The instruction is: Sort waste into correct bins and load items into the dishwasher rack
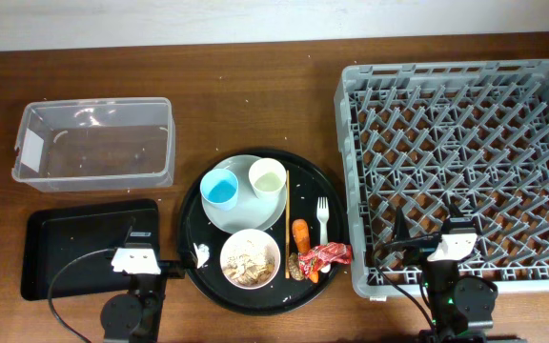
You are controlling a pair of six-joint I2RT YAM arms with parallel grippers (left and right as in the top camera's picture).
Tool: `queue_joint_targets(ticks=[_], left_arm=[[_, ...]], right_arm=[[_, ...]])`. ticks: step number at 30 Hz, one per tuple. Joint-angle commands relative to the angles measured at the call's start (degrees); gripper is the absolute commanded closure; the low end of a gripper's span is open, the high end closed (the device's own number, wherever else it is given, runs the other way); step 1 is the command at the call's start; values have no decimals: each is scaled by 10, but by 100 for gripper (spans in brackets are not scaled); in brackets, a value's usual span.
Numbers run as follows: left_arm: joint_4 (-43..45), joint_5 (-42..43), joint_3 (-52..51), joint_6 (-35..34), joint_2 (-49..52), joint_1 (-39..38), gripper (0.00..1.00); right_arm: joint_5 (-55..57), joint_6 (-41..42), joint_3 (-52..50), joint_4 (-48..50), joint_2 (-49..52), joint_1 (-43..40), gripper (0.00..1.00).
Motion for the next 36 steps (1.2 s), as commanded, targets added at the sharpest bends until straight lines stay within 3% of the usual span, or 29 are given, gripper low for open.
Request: queue_joint_targets(ticks=[1, 6, 16, 25, 30, 36], left_arm=[[-3, 7, -2, -4, -3, 1, 1], [-10, 12, 5, -42, -3, 1, 1], [-127, 23, 141, -43, 60, 1, 1], [-216, 79, 346, -42, 296, 1, 1], [-357, 132, 482, -42, 443, 1, 1], [-528, 131, 607, -42, 564, 1, 1]], right_arm=[[-50, 24, 3, 1, -3, 2, 2], [-52, 78, 48, -35, -3, 2, 2], [-52, 78, 223, -243, 22, 2, 2], [-52, 78, 399, -407, 162, 2, 2], [-52, 78, 488, -503, 272, 2, 2], [-54, 78, 535, -562, 370, 2, 2]])
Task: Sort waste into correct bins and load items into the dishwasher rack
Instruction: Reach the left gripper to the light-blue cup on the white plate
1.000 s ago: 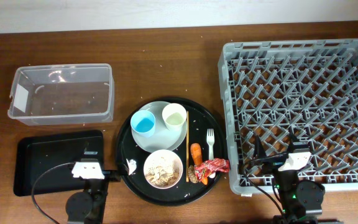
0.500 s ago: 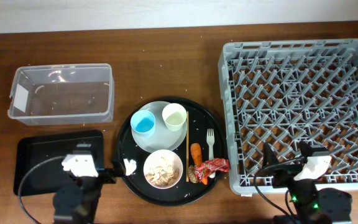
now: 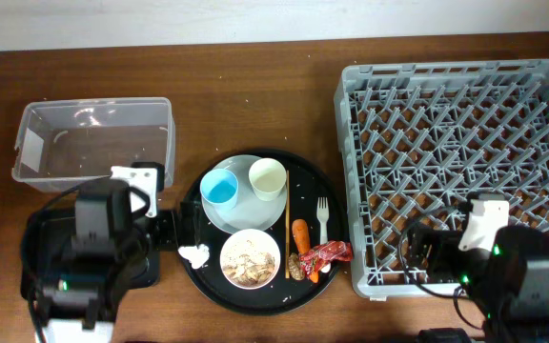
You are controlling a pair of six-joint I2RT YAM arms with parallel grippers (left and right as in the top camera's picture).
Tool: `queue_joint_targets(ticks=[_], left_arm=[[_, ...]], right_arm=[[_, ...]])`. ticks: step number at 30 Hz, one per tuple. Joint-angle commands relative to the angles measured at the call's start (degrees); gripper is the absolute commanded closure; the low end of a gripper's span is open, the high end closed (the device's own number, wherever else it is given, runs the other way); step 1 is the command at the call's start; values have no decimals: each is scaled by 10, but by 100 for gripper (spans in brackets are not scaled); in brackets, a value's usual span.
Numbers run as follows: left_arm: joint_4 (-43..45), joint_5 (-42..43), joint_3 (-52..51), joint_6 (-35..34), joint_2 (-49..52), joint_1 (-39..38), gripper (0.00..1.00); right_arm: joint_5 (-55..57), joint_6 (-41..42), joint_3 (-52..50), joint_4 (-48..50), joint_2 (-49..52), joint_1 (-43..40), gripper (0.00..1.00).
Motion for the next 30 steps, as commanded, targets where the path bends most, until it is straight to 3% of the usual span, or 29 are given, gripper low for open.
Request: queue_joint_targets(ticks=[1, 7, 14, 21, 26, 30], left_arm=[[-40, 16, 54, -5, 45, 1, 1], [-24, 17, 53, -5, 60, 1, 1], [58, 44, 53, -5, 75, -7, 1], [111, 39, 54, -5, 188, -97, 1], [106, -56, 54, -5, 281, -167, 2], [107, -105, 54, -5, 326, -188, 16]], right_arm=[[-12, 1, 21, -21, 40, 2, 2], [-32, 1, 21, -27, 50, 2, 2], [-29, 1, 21, -29, 51, 2, 2], [-29, 1, 21, -36, 51, 2, 2], [-27, 1, 21, -36, 51, 2, 2], [-27, 1, 21, -36, 51, 2, 2]])
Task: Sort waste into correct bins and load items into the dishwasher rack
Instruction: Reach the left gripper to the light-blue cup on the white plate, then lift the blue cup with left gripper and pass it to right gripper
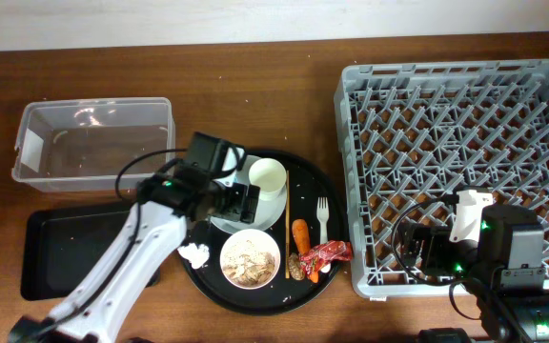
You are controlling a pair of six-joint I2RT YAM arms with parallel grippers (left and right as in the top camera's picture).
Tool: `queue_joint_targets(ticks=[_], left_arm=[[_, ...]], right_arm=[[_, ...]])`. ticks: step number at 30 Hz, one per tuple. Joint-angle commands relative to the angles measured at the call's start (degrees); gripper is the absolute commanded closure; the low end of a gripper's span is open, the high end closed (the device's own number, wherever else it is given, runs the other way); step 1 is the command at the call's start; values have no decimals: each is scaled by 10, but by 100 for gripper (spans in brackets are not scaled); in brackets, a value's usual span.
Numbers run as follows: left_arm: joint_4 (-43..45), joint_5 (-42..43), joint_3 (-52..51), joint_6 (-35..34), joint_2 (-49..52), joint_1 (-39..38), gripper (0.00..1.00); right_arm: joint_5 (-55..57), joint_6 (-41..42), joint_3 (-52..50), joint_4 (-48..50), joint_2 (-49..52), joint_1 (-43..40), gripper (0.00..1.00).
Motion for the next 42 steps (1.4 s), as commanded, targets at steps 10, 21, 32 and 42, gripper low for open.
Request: queue_joint_targets(ticks=[10, 21, 32, 42], left_arm=[[32, -91, 8, -2, 105, -13, 38], [61, -91, 23, -2, 106, -12, 99], [-55, -59, 140, -15, 5, -5, 99], [-3, 352, 149, 8, -44, -5, 100]], right_arm=[[-3, 1, 14, 1, -2, 2, 2], [-3, 1, 14, -1, -2, 2, 2], [12, 1, 14, -1, -2, 2, 2], [-28, -33, 14, 0, -1, 3, 1]])
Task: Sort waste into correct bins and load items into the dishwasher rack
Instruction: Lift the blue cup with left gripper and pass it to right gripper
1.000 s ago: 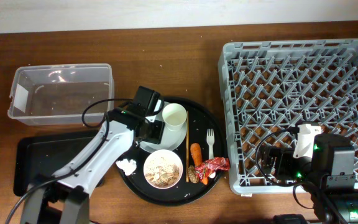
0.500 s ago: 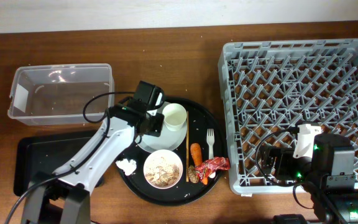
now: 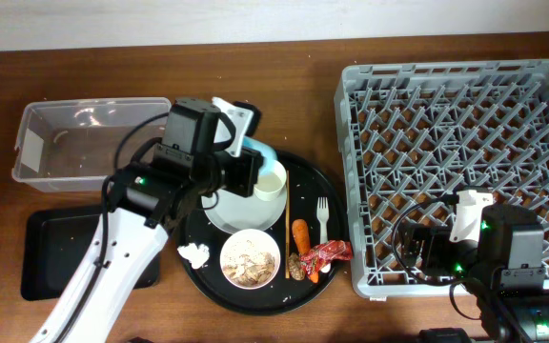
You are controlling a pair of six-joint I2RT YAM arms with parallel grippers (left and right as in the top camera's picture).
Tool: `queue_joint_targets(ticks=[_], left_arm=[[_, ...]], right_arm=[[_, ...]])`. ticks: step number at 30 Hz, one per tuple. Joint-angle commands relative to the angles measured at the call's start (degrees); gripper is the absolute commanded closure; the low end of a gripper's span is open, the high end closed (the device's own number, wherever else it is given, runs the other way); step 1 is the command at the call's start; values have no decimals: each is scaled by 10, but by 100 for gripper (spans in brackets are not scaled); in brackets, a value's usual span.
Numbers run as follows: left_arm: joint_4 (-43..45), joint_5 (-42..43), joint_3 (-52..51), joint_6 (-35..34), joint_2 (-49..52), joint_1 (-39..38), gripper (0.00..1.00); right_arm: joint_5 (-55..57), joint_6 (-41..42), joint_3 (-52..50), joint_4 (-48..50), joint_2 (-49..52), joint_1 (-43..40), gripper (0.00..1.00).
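A round black tray (image 3: 329, 191) holds a white plate (image 3: 219, 213), a cream cup (image 3: 271, 181), a bowl of food scraps (image 3: 250, 258), a wooden chopstick (image 3: 287, 229), a white fork (image 3: 322, 219), an orange food piece (image 3: 300, 232), a red wrapper (image 3: 328, 253) and a crumpled white tissue (image 3: 194, 254). My left gripper (image 3: 252, 151) is over the plate's far edge, shut on the blue cup (image 3: 259, 154), which shows just beside the cream cup. The grey dishwasher rack (image 3: 465, 143) stands at the right. My right gripper (image 3: 416, 253) hangs over the rack's near edge; its jaws are unclear.
A clear plastic bin (image 3: 84, 143) stands at the far left. A flat black bin (image 3: 46, 262) lies in front of it, partly under my left arm. Bare wood runs between the round tray and the rack.
My left gripper has moved from over the plate toward its far edge. The blue cup is off its spot on the plate and sits in the gripper. The right arm has not moved.
Both arms were folded low at the table's near edge, with the blue cup on the plate. Then both had risen, the left over the black bin. Then the left reached over the plate at the blue cup, and now it holds the cup.
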Motion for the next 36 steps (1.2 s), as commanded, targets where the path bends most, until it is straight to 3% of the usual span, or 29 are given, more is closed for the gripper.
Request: queue_joint_targets(ticks=[1, 4, 10, 14, 19, 29, 36], left_arm=[[7, 238, 5, 44, 3, 1, 100], [6, 403, 5, 134, 3, 1, 99], [17, 515, 5, 207, 3, 1, 100], [61, 513, 5, 144, 7, 2, 100], [136, 491, 5, 57, 17, 2, 99], [137, 494, 5, 8, 47, 1, 99], [169, 571, 5, -7, 49, 1, 99]], right_arm=[[-59, -48, 14, 2, 0, 3, 1], [-133, -93, 14, 11, 2, 3, 1], [-247, -130, 14, 27, 20, 3, 2], [-274, -130, 14, 53, 33, 3, 2], [-404, -130, 14, 127, 50, 3, 2], [-471, -130, 14, 230, 56, 3, 2], [-476, -130, 14, 250, 114, 3, 2]])
